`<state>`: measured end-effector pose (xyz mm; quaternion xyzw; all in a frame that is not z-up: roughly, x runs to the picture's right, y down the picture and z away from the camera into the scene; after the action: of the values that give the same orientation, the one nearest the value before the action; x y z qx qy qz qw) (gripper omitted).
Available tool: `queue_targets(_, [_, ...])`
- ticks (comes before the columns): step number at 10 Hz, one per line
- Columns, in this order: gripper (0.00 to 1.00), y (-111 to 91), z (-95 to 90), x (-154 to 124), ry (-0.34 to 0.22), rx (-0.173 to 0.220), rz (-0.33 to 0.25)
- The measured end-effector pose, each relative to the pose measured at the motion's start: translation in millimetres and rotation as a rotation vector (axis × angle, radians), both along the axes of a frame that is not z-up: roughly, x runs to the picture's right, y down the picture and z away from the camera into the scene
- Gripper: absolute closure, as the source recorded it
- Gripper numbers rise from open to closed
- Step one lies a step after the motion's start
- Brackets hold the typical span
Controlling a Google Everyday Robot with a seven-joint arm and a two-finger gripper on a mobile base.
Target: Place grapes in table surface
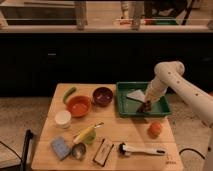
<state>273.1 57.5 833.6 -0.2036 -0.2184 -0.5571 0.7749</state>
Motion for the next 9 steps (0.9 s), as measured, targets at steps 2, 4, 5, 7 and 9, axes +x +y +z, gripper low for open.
queue_targets(2, [0.99, -7, -17.1, -1, -0.018, 0.008, -0.023])
queue_targets(4, [0.99, -13, -33.9, -5, -0.036, 0.017, -0.045])
queue_targets(5, [0.99, -14, -39.5, -7, -0.042, 0.021, -0.054])
queue_targets(7, [0.99, -16, -54.7, -13, -0.06, 0.026, -0.082])
queue_targets(9, [0.99, -14, -75.0, -20, -0.077, 0.032, -0.111])
